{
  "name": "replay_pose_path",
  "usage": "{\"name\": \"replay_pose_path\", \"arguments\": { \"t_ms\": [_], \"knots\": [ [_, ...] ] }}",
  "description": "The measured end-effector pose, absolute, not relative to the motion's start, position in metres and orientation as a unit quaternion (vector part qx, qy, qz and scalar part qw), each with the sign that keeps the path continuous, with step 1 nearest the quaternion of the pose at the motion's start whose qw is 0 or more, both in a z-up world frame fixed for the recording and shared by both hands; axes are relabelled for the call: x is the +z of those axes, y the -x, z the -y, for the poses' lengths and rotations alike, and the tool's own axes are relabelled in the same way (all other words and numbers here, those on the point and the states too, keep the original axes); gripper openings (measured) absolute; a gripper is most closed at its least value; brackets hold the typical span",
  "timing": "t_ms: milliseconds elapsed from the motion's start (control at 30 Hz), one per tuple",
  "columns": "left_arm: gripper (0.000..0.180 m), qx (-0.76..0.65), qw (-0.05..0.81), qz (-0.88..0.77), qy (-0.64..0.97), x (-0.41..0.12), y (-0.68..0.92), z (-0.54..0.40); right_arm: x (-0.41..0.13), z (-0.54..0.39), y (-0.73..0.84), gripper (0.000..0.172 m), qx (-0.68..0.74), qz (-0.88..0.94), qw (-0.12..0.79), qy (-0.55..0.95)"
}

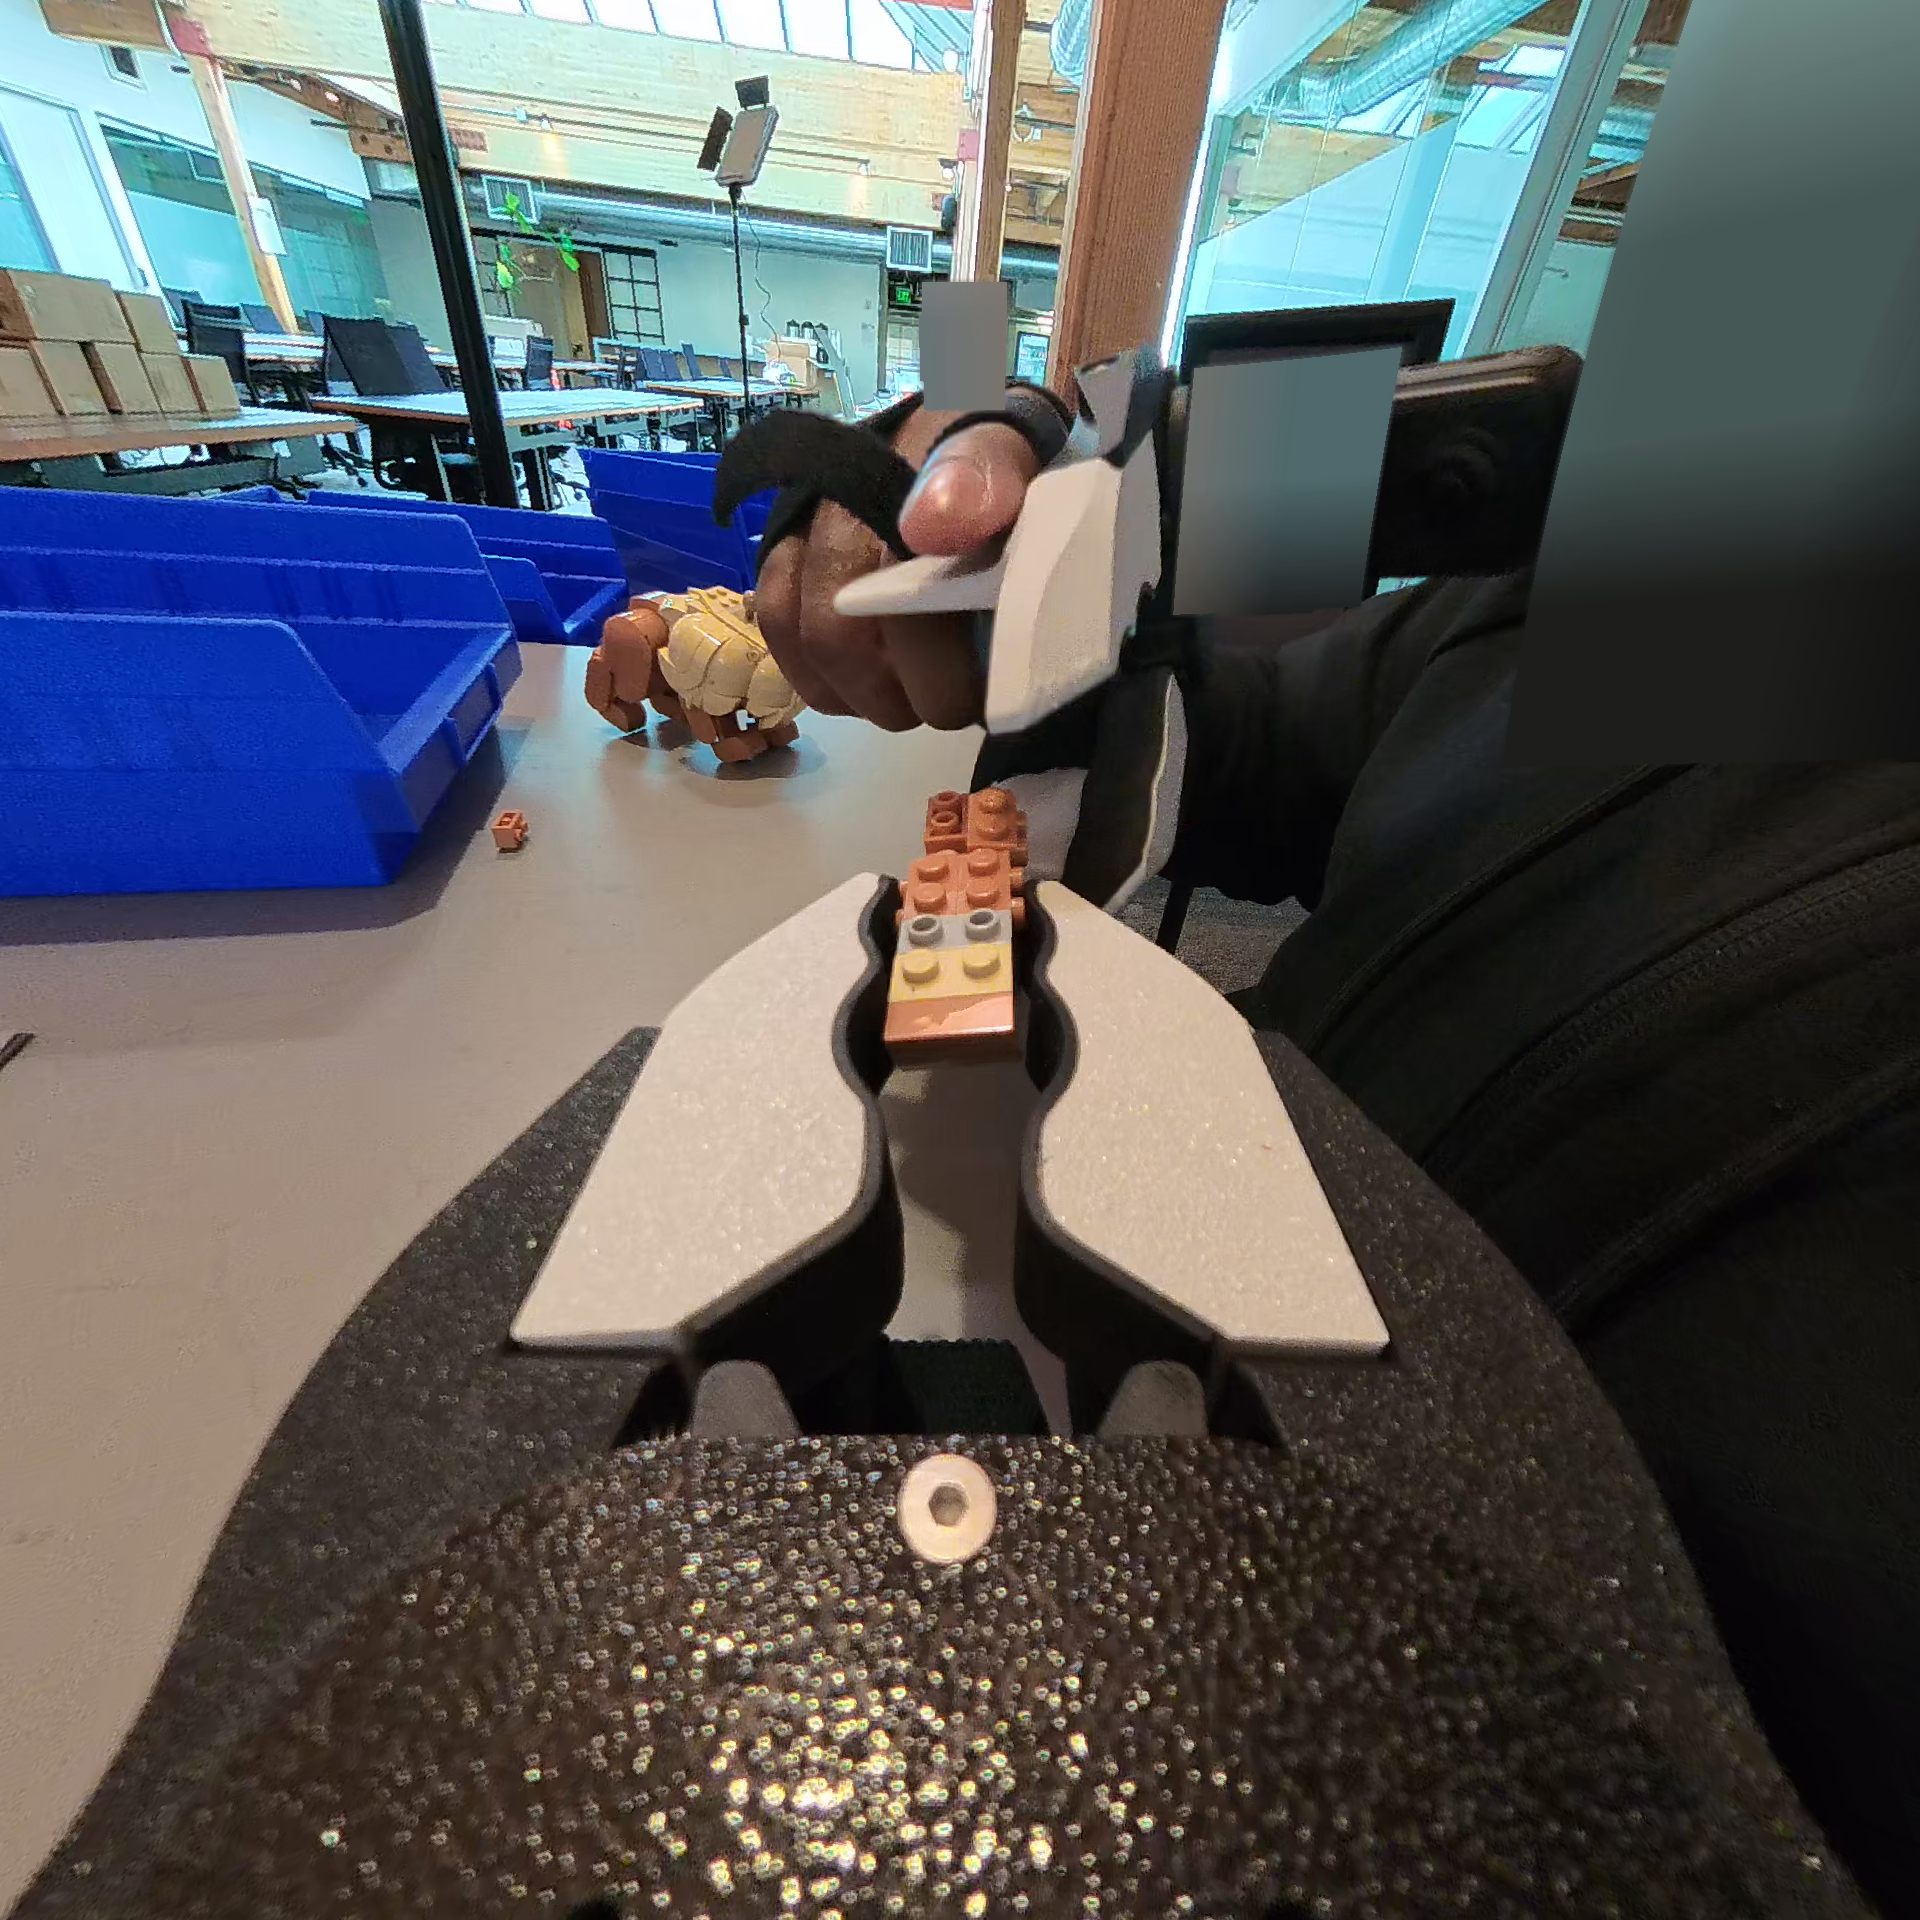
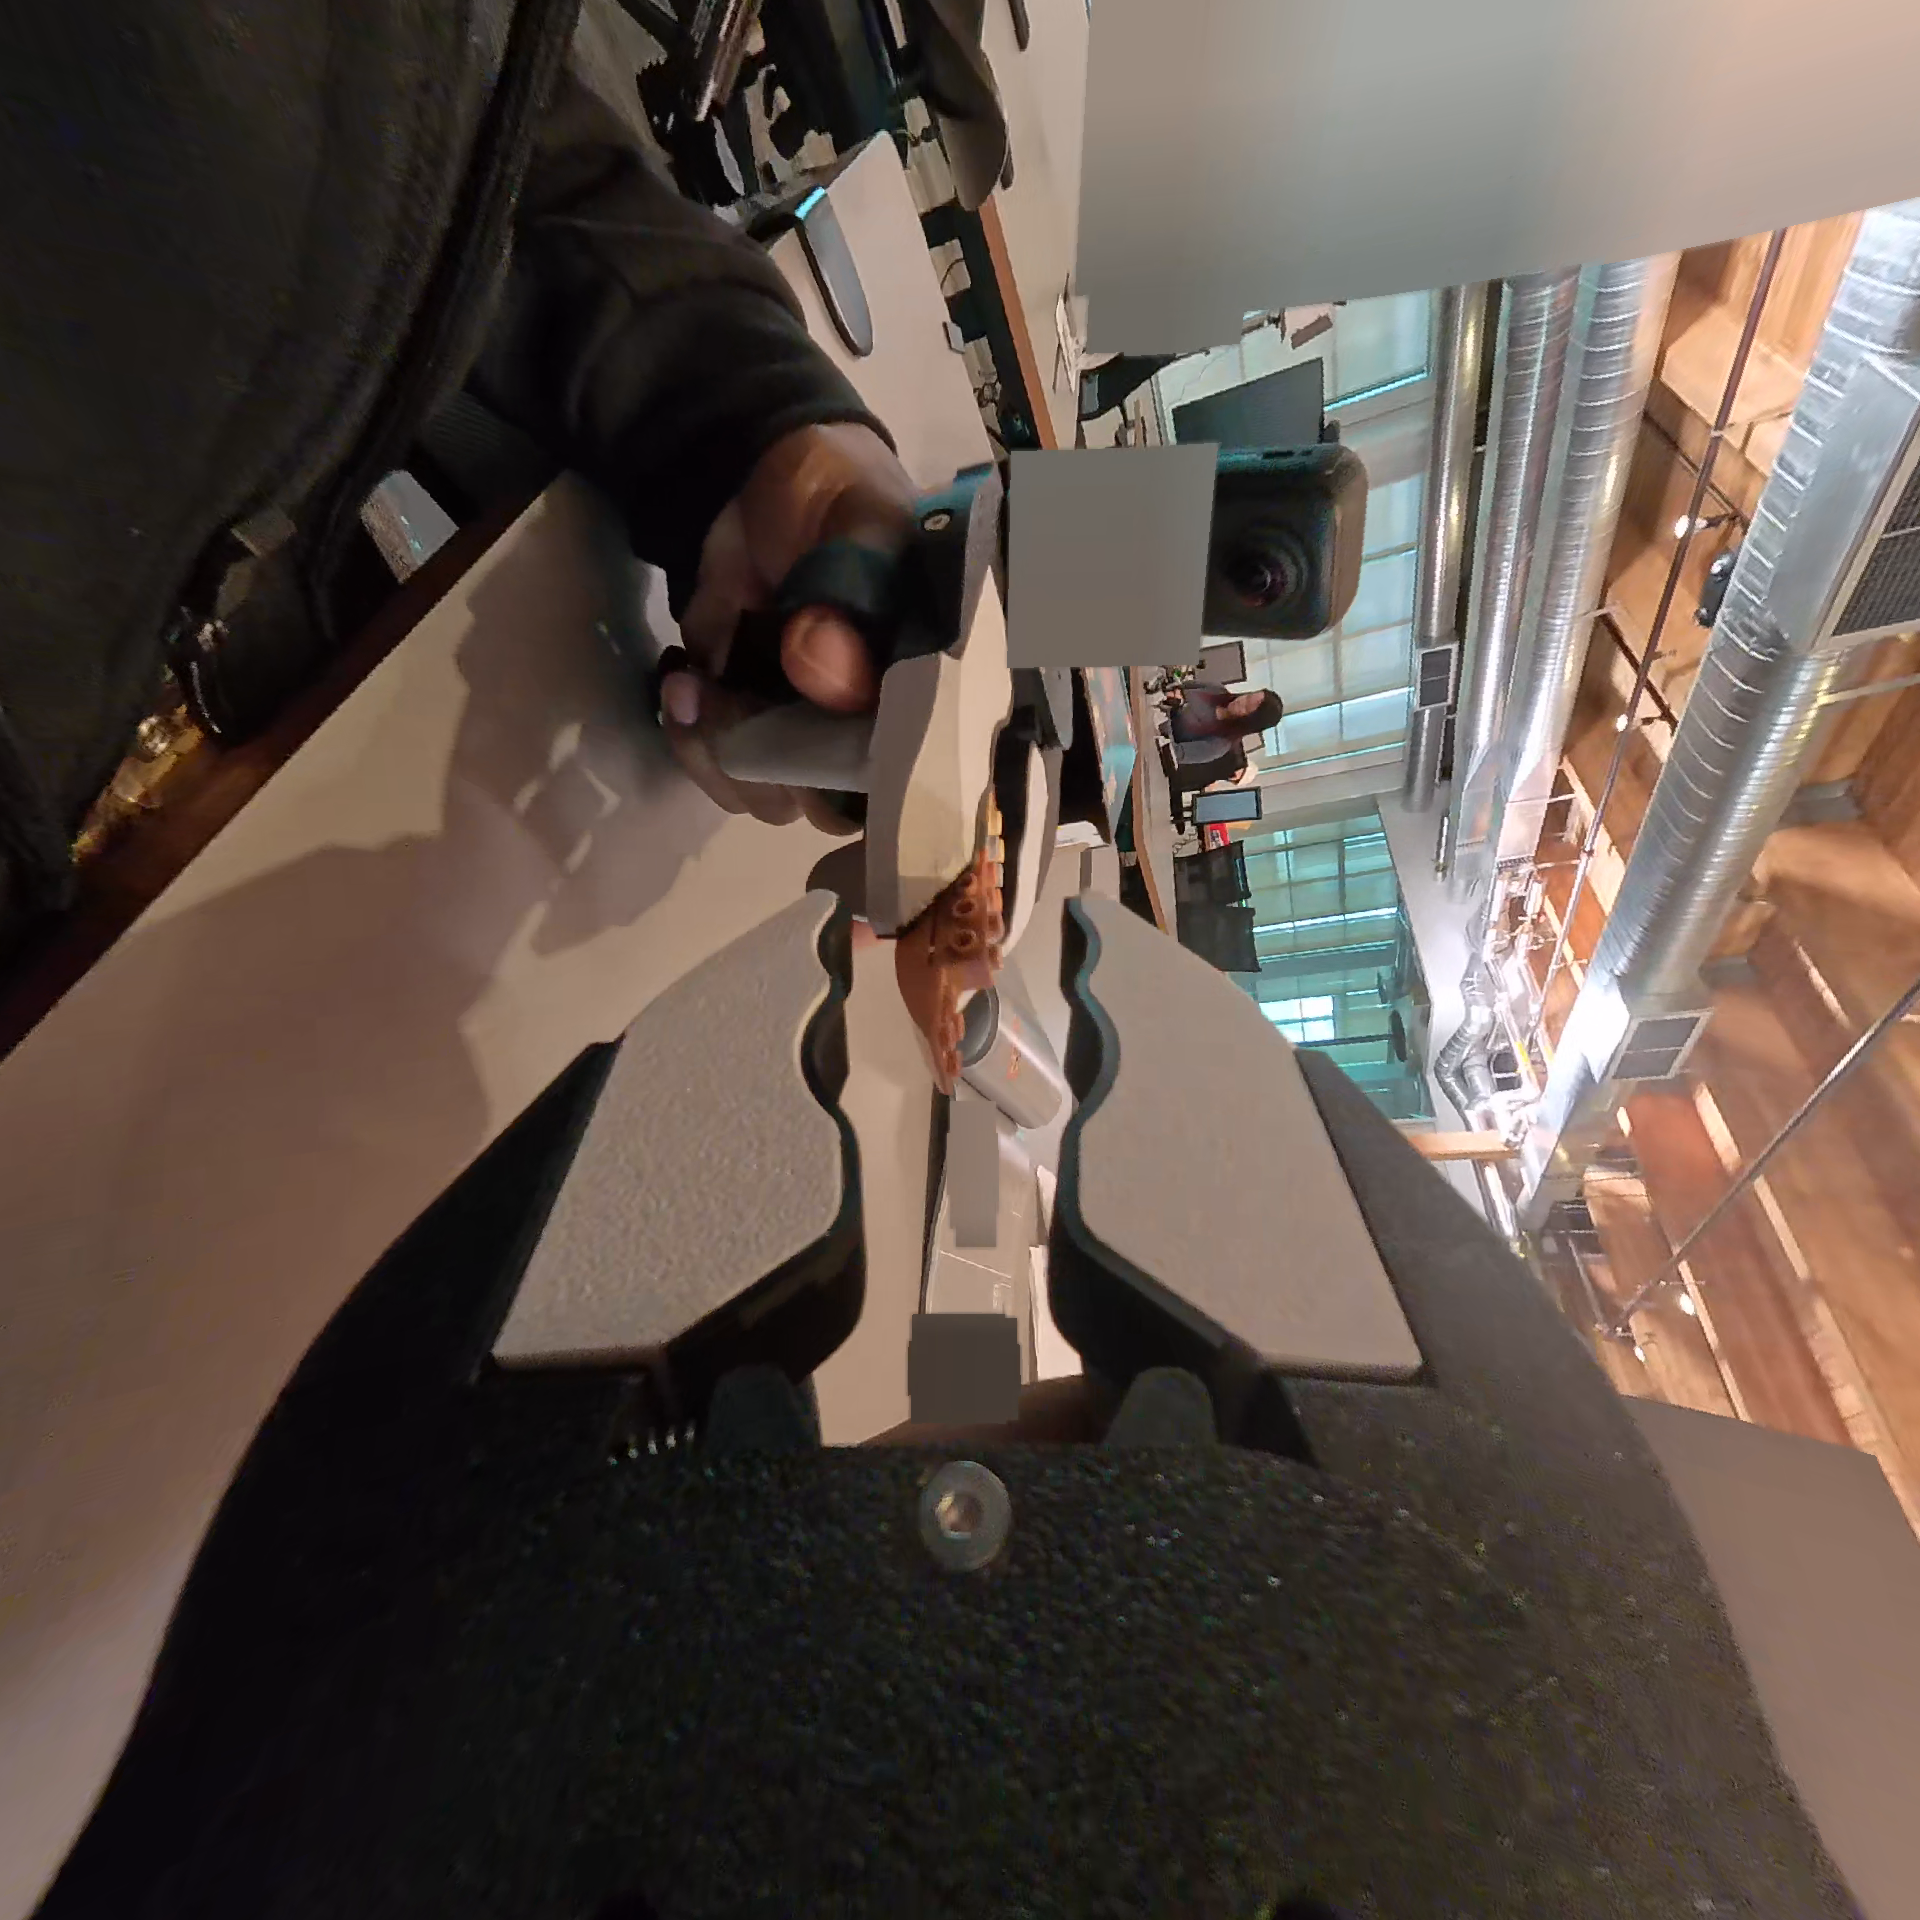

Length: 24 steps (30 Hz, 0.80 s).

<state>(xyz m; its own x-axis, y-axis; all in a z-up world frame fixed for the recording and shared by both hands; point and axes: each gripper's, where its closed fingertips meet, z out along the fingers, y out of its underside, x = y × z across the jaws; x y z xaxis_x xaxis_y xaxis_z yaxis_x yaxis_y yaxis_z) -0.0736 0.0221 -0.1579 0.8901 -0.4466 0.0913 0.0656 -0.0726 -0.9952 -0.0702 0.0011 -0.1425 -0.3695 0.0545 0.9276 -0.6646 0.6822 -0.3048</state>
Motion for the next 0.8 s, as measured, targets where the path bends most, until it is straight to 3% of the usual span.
{"name": "replay_pose_path", "arguments": {
  "t_ms": [300, 800],
  "knots": [
    [0.021, -0.195, 0.668, -0.137, 0.705, -0.1573, 0.0723, -0.0215, -0.1489, -0.0004, 0.0761, 0.025, 0.318, 0.755, 0.533, -0.212],
    [0.021, -0.201, 0.672, -0.150, 0.697, -0.1543, 0.0680, -0.0190, -0.1476, -0.0026, 0.0794, 0.021, 0.308, 0.752, 0.545, -0.205]
  ]
}}
